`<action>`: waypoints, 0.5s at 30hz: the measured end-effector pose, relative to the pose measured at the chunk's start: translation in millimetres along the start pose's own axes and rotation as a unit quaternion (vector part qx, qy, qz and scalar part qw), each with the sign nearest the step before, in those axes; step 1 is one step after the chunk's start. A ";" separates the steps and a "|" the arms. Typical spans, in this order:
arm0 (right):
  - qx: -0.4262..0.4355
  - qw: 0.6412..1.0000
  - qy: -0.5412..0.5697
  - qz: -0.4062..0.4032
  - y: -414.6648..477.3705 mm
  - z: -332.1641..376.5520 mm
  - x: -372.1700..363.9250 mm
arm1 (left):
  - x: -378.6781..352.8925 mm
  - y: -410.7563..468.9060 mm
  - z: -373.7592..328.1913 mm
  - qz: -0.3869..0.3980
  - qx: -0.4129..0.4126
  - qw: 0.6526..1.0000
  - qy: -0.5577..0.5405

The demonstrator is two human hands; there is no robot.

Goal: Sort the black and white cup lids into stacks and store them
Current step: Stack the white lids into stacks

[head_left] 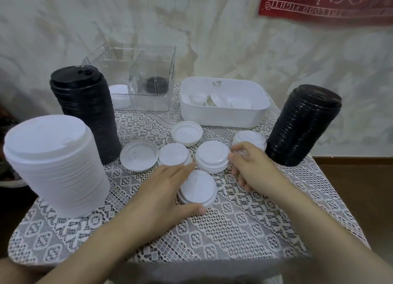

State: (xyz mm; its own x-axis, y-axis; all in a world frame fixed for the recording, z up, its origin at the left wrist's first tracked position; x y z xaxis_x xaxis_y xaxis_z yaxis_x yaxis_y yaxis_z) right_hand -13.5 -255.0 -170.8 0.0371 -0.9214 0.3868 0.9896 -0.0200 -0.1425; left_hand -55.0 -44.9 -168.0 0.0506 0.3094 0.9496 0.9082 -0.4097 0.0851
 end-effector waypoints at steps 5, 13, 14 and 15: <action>0.102 0.983 -0.153 -0.027 0.0 13.3 -7.0 | 2.1 0.3 2.2 0.030 -0.034 0.999 0.014; 0.108 0.982 -0.146 0.050 6.2 13.3 -24.6 | -1.2 0.0 -3.9 0.019 -0.053 0.998 -0.007; 0.115 0.982 -0.146 0.040 6.7 15.3 -23.2 | -0.9 0.5 -4.5 0.015 -0.052 0.999 -0.007; 0.118 0.982 -0.144 0.029 6.7 17.1 -21.3 | -0.6 1.1 -5.0 0.013 -0.048 0.999 -0.009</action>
State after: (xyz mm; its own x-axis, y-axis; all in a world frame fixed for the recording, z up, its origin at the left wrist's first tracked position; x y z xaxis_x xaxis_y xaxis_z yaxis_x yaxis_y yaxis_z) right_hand -5.2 -228.9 -164.4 0.0984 -0.7695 0.6310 0.9881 0.1511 0.0301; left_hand -56.1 -49.8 -167.0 0.0813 0.3125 0.9464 0.8625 -0.4980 0.0903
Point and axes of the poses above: each hand's wrist, its own y-axis towards the middle knuckle, its own x-axis out of the back of the hand, z = x × y, the point moved 8 cm from there along y, towards the middle knuckle, and after that the axes turned 8 degrees about y, right-handed, at the moved point
